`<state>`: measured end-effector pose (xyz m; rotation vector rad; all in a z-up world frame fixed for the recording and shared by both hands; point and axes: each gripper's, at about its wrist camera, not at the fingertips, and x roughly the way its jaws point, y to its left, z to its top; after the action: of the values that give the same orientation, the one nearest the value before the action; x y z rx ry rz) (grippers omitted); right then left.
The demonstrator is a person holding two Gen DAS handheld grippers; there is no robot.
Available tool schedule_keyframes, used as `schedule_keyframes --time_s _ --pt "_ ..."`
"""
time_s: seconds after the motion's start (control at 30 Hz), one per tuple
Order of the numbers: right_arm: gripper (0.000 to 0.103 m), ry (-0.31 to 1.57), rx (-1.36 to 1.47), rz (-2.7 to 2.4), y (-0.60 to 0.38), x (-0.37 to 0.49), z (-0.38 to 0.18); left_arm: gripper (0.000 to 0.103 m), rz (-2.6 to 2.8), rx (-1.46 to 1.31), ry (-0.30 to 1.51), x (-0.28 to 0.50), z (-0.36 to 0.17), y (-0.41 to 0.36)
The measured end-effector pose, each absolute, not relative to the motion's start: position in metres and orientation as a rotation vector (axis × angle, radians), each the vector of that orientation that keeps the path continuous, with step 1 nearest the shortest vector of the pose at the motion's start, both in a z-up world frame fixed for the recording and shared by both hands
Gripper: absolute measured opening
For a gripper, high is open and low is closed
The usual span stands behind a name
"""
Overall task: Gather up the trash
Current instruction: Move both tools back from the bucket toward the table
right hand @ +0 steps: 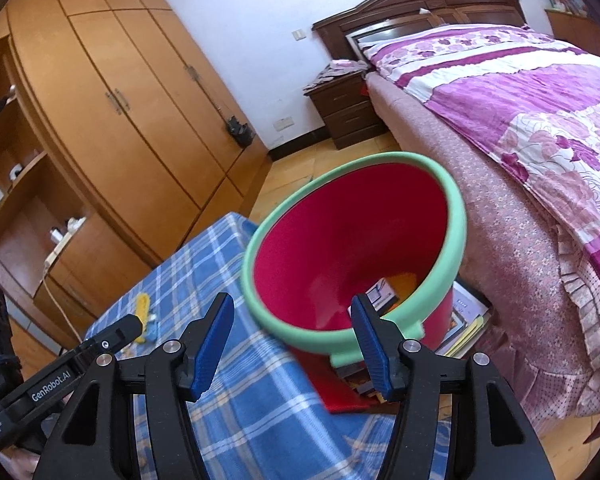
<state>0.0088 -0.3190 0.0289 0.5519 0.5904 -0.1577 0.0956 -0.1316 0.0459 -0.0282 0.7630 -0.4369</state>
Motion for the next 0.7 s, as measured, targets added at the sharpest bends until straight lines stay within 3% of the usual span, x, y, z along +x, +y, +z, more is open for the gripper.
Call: schedule_keyframes --time_s 0.7 --pt "0.062 0.710 0.449 0.003 -0.231 0.010 0.016 0.072 -0.218 -0.108 0.767 0.066 0.034 -0.024"
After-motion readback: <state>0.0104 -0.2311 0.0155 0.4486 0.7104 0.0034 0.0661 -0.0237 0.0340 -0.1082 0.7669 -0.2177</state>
